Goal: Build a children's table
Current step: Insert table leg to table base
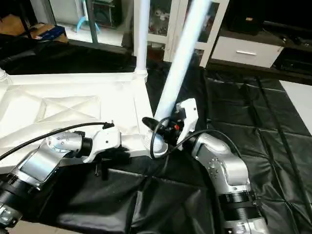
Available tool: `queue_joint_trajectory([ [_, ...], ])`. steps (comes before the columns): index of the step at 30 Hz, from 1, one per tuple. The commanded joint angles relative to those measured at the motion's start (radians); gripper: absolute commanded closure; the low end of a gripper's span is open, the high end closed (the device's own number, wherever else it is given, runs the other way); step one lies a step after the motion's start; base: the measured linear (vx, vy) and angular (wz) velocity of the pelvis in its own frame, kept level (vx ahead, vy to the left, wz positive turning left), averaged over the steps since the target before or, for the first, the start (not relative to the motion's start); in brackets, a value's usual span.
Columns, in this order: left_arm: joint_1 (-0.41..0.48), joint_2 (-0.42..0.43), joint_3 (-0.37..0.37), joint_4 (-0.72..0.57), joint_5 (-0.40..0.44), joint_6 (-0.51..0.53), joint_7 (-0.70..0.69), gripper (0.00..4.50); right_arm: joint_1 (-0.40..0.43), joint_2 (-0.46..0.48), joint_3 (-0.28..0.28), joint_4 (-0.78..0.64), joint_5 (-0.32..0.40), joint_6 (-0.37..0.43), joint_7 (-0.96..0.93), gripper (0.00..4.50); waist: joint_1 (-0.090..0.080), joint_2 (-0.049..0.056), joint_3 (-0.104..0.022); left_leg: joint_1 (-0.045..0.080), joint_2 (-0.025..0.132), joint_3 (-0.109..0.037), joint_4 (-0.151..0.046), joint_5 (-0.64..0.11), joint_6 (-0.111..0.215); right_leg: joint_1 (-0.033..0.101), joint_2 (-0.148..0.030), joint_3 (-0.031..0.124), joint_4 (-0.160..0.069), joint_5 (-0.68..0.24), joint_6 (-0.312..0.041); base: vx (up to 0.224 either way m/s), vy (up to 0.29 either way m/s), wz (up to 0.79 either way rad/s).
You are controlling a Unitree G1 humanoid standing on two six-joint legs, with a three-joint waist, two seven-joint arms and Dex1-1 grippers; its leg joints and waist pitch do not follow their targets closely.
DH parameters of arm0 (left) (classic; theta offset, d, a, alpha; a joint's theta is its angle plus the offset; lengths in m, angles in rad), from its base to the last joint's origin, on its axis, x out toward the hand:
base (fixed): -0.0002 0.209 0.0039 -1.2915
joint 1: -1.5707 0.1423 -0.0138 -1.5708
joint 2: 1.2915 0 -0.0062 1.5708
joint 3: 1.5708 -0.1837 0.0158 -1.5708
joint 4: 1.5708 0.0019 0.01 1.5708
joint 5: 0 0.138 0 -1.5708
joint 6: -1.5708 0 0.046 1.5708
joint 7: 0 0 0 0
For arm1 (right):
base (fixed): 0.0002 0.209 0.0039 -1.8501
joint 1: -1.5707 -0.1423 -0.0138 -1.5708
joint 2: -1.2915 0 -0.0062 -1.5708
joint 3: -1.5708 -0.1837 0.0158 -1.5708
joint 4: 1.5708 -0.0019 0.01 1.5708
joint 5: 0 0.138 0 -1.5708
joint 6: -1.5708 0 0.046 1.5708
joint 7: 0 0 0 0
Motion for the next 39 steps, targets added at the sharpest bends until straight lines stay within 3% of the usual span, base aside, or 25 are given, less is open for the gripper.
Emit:
queue_joint_trajectory([
  [1,0.039,0.017,-0.038,0.035,0.024,0.007,-0.012,4.5,-0.017,-0.018,0.002,0.014,-0.024,-0.019,0.018,2.62,-0.002,0.002,-0.038,0.012,0.058,-0.026,-0.09,-0.267,0.001,0.022,-0.056,0.037,-0.073,-0.317,-0.186,0.0,0.0,0.0],
  [8,0.05,0.025,-0.04,-0.005,-0.004,0.006,-0.048,4.5,-0.027,-0.032,0.016,0.074,-0.058,-0.059,0.041,2.62,-0.005,0.0,-0.036,0.013,0.059,-0.029,-0.092,-0.3,-0.006,0.021,-0.06,0.037,-0.078,-0.379,-0.184,0.0,0.0,0.0],
  [16,0.052,0.027,-0.036,-0.029,-0.019,0.007,-0.076,4.5,-0.019,-0.039,0.036,0.086,-0.08,-0.07,0.065,2.62,-0.013,0.002,-0.037,0.011,0.06,-0.029,-0.094,-0.296,-0.007,0.022,-0.057,0.037,-0.076,-0.355,-0.188,0.0,0.0,0.0],
  [22,0.064,0.03,-0.045,-0.064,-0.035,0.022,-0.098,4.5,-0.021,-0.045,0.083,0.122,-0.133,-0.113,0.079,2.63,-0.016,0.0,-0.039,0.011,0.06,-0.027,-0.093,-0.273,0.001,0.025,-0.057,0.037,-0.072,-0.314,-0.206,0.0,0.0,0.0],
  [26,0.07,0.031,-0.043,-0.071,-0.037,0.027,-0.098,4.5,-0.019,-0.037,0.067,0.149,-0.141,-0.129,0.042,2.63,-0.016,-0.001,-0.038,0.012,0.061,-0.027,-0.093,-0.278,0.003,0.025,-0.057,0.038,-0.074,-0.327,-0.206,0.0,0.0,0.0],
  [32,0.078,0.037,-0.037,-0.079,-0.041,0.032,-0.098,4.5,0.017,-0.012,-0.034,0.179,-0.101,-0.107,-0.038,2.64,-0.017,0.002,-0.036,0.015,0.062,-0.029,-0.097,-0.309,-0.014,0.021,-0.057,0.039,-0.077,-0.353,-0.197,0.0,0.0,0.0],
  [39,0.073,0.036,-0.032,-0.072,-0.037,0.03,-0.091,4.5,0.108,-0.044,-0.009,0.11,-0.119,-0.142,-0.011,2.64,-0.011,0.003,-0.039,0.015,0.061,-0.024,-0.095,-0.243,0.006,0.029,-0.055,0.037,-0.069,-0.235,-0.217,0.0,0.0,0.0],
])
